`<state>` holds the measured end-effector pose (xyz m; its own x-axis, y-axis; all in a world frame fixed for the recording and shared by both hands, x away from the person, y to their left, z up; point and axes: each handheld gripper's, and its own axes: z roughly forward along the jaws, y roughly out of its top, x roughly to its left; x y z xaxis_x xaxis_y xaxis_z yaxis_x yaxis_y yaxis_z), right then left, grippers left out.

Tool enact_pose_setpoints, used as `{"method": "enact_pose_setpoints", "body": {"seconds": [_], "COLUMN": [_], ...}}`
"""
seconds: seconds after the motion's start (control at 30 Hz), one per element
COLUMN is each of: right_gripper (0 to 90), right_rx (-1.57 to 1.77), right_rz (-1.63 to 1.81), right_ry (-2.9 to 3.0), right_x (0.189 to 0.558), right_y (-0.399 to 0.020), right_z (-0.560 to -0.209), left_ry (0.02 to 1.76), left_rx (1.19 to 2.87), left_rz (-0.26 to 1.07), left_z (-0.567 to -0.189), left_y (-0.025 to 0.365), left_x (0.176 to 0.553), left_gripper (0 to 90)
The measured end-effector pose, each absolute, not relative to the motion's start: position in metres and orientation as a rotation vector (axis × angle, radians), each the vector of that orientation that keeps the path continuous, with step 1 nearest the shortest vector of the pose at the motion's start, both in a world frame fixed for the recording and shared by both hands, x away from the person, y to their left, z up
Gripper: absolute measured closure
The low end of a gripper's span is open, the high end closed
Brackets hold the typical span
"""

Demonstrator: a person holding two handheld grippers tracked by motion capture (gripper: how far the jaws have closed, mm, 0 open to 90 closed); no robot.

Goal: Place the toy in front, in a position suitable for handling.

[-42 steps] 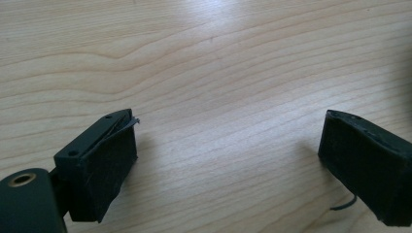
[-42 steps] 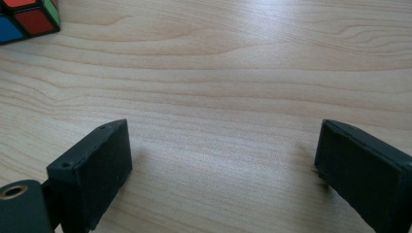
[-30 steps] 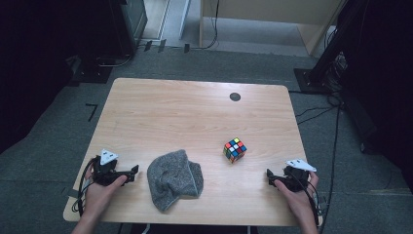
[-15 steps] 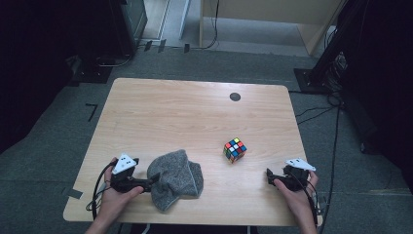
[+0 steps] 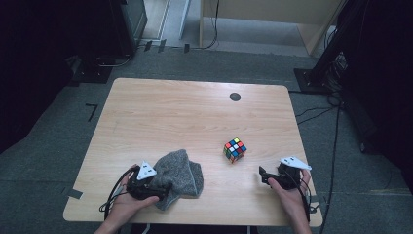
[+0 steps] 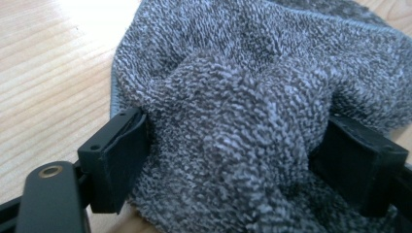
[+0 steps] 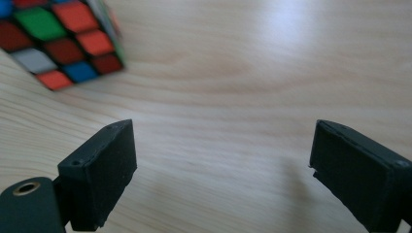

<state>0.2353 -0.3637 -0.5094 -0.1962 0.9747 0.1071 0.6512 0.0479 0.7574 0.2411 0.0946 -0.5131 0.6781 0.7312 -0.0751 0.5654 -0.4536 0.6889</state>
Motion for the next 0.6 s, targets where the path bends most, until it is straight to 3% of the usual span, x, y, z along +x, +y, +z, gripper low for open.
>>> {"method": "enact_pose_setpoints", "body": {"seconds": [0.23,0.6], "right_gripper": [8.5,5.2], "right_rx": [1.493,1.431], "right_rz": [1.107,1.102], "right_ry": [1.953,2.035], "right_x": [0.242,0.260], "right_y": [-0.326,-0.298], "right_z": [-0.496,-0.503], "left_ry": [1.037,1.019], "left_rx": [2.147,2.135], "left_rz": [0.329,0.303], "left_z": [-0.512,-0.512], "left_y": [0.100,0.102], "left_x": [0.243,0.242], "left_gripper": [35.5,37.0]}}
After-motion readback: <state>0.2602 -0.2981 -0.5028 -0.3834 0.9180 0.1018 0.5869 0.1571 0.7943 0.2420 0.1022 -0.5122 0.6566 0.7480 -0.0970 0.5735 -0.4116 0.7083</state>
